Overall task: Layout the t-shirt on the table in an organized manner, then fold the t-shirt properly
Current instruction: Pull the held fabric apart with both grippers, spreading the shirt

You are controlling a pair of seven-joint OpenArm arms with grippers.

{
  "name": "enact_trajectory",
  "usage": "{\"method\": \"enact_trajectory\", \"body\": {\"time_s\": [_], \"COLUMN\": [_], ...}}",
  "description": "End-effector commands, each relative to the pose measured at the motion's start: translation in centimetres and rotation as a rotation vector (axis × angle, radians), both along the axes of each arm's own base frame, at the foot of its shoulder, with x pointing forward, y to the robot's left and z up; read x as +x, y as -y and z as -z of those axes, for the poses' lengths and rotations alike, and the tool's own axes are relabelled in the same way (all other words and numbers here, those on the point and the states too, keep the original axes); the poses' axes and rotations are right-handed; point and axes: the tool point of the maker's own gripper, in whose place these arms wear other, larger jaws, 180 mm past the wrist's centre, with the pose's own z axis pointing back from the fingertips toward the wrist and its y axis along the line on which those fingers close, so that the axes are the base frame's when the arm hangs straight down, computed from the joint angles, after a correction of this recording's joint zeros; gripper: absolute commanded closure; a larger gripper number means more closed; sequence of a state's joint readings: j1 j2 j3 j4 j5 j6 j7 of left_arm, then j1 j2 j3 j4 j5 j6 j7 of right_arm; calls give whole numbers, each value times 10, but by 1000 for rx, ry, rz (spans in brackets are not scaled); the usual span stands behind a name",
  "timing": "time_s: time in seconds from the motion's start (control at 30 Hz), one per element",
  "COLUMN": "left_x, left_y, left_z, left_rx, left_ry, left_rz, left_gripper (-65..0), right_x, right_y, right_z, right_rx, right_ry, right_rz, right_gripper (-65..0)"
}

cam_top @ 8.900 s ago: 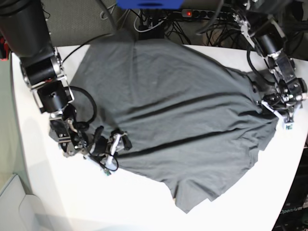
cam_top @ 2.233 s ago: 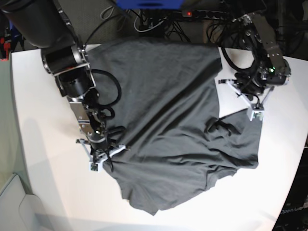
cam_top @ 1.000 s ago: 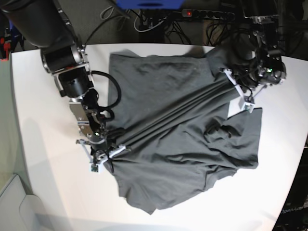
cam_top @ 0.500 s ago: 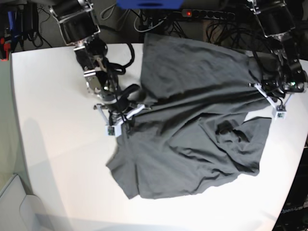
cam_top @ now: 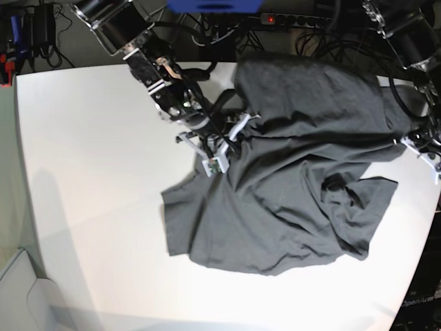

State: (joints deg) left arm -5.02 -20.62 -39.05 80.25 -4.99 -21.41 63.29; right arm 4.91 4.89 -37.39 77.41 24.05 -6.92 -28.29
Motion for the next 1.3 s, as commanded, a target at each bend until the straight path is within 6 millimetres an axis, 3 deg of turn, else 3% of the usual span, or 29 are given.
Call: {"method": "enact_trajectory", "body": {"time_s": [0.0, 0.1, 0.27, 0.43, 0.7, 0.97, 1.13, 1.27], "left_x": [8, 7, 9, -2, -26, -43, -48, -46], "left_y": [-9, -7, 31, 67, 94, 95, 95, 91], "left_z": [-25, -53, -74, -44, 17, 65, 79, 77], "left_rx": [36, 79, 58, -30, -129, -207, -229, -216], "left_ry": [51, 71, 120, 88, -43, -106, -119, -110], "left_rz": [-6, -6, 30, 40, 63, 29, 18, 22], "left_gripper": [-4, -4, -4, -4, -4, -4, -4, -4], "right_x": [12, 33, 69, 95, 141, 188, 194, 191], "right_y": [7, 16, 40, 52, 60, 62, 74, 95], "right_z": [-11, -37, -65, -86, -91, -77, -56, -33], "right_rx": [-8, -12, -62, -90, -138, -187, -212, -253], "right_ry": [23, 105, 205, 267, 276, 235, 230, 200], "right_rz": [12, 7, 11, 20, 64, 130, 167, 198], "right_gripper": [0, 0, 0, 0, 0, 0, 0, 0]}}
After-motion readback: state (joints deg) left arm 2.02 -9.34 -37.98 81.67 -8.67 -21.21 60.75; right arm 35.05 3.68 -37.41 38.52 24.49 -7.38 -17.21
